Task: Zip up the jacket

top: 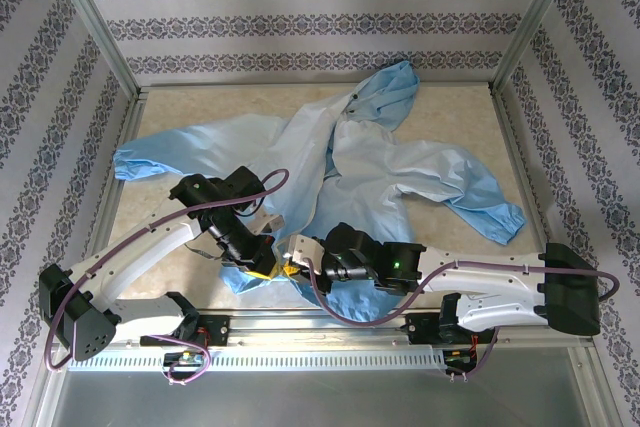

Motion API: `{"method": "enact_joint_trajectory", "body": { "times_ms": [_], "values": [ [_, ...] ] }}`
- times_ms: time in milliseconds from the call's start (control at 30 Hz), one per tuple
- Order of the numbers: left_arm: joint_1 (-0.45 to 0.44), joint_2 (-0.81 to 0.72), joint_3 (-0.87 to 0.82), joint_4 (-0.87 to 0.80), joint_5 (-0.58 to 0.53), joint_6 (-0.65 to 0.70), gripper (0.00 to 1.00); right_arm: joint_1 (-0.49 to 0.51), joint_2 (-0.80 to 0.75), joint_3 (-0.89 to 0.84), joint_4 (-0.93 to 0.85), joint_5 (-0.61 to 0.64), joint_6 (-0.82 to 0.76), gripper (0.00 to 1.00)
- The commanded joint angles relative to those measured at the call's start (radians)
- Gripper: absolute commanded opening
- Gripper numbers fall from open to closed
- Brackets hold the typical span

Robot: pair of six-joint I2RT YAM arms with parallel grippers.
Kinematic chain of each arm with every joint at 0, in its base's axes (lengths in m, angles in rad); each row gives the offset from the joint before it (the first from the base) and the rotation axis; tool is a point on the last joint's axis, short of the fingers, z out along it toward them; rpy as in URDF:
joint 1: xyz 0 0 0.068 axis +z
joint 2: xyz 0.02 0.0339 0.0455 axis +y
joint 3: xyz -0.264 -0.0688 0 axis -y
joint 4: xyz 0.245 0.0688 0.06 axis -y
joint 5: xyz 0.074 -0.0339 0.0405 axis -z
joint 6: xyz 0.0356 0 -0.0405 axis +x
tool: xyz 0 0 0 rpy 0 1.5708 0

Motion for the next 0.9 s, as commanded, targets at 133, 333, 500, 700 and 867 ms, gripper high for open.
{"method": "enact_joint_trajectory", "body": {
  "times_ms": [133,333,500,700,867],
  "values": [
    [0.010,-0.020,-0.010,-0.047,0.017,0.017,0.00,-0.014,-0.004,-0.009,0.030,-0.029,0.010,0.00],
    [0.011,-0.027,-0.024,-0.050,0.031,0.014,0.00,-0.014,0.031,0.022,0.003,-0.019,0.002,0.00],
    [0.010,-0.041,-0.042,-0.066,0.034,0.009,0.00,-0.013,0.052,0.036,-0.012,0.059,0.013,0.00],
    [0.010,-0.047,-0.042,-0.054,0.006,0.004,0.00,-0.018,0.059,0.035,-0.006,0.046,0.014,0.00],
    [0.010,-0.065,-0.032,0.004,-0.014,-0.028,0.31,-0.015,0.086,0.031,0.014,-0.033,0.018,0.00]
  ]
}}
